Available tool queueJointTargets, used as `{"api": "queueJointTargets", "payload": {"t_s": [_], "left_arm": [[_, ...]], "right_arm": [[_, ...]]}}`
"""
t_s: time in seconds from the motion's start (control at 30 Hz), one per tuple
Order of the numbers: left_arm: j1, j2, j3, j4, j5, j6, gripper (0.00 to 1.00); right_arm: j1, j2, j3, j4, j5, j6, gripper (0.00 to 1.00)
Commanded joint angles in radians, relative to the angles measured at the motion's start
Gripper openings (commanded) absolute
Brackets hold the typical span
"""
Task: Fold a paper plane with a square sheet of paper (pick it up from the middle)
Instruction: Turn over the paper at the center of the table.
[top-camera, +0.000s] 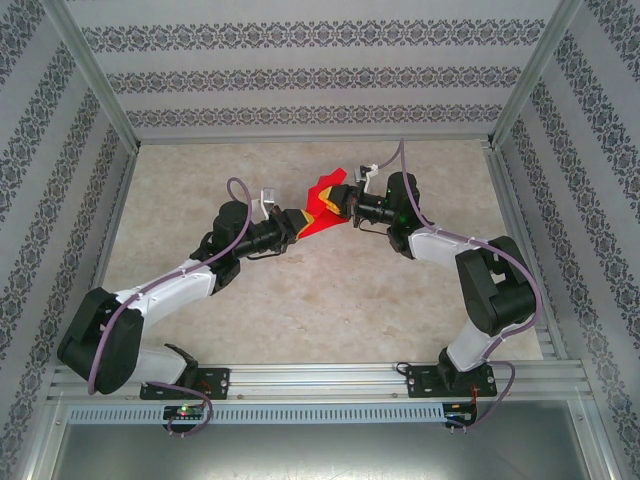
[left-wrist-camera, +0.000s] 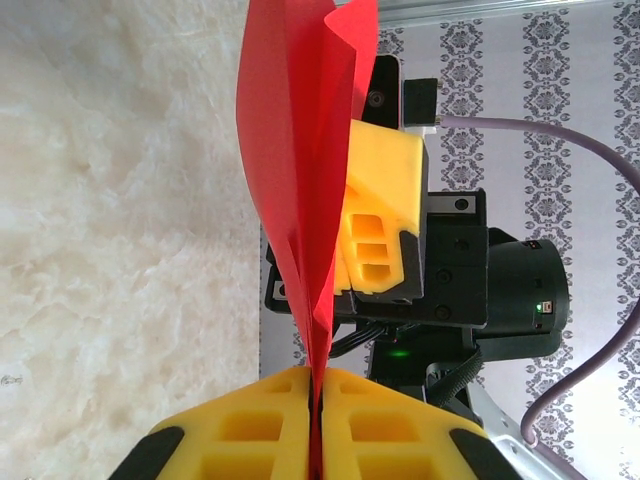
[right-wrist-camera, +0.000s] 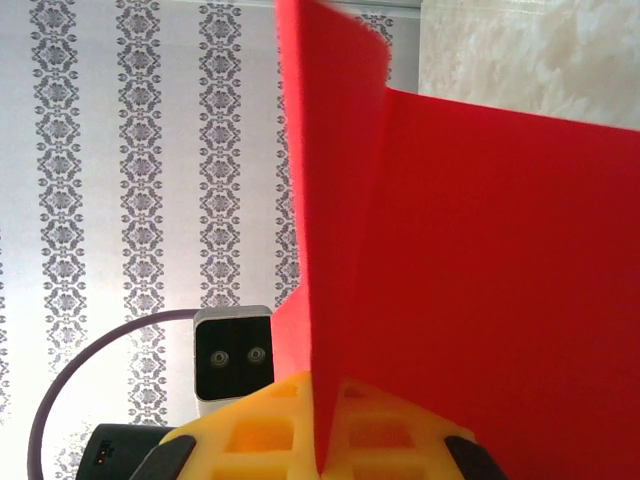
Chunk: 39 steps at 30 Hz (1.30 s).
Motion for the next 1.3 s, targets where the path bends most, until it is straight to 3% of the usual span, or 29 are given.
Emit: {"api": "queueJointTargets", "payload": {"t_s": [0.0,0.13,0.33,0.37,0.43,0.47,0.67,0.87,0.97,1.03,1.13,1.27], "left_arm": [[-0.009,-0.029,0.031,-0.039,0.013,0.039,0.11],[-0.009,-0.028,0.039,-0.062,0.013,0.046,0.17],[-0.009,-0.038,0.04,-0.08,0.019,0.058,0.18],[-0.009,-0.041,0.042,-0.087,0.02,0.063,0.17],[-0.01,-0.041,0.047,-0.1,0.027,0.071,0.03],[-0.009,-0.041,0.05,-0.108,0.027,0.074,0.0],[-0.009,-0.049,0.058,-0.142,0.03,0.088,0.05],[-0.007,-0.059,0.071,-0.225,0.025,0.144,0.0],[-0.006,-0.087,0.112,-0.371,0.001,0.249,0.0],[-0.007,-0.113,0.172,-0.581,-0.055,0.384,0.0],[-0.013,-0.138,0.288,-0.917,-0.214,0.603,0.0],[-0.043,-0.111,0.401,-1.202,-0.464,0.811,0.0]], "right_arm": [[-0.007,0.009,-0.013,0.054,0.008,0.005,0.05],[-0.009,0.013,-0.013,0.042,0.01,-0.008,0.06],[-0.02,0.013,-0.024,-0.004,0.022,-0.036,0.04],[-0.019,0.013,-0.024,-0.006,0.022,-0.039,0.04],[-0.018,0.016,-0.024,-0.009,0.022,-0.039,0.04],[-0.019,0.016,-0.026,-0.015,0.023,-0.045,0.04],[-0.02,0.022,-0.027,-0.028,0.025,-0.056,0.05],[-0.026,0.021,-0.028,-0.069,0.026,-0.092,0.24],[-0.041,0.004,-0.037,-0.103,0.03,-0.125,0.36],[-0.059,-0.014,-0.042,-0.157,0.036,-0.172,0.43],[-0.082,-0.055,-0.039,-0.28,0.039,-0.266,0.5],[-0.105,-0.106,-0.009,-0.491,0.07,-0.42,0.52]]}}
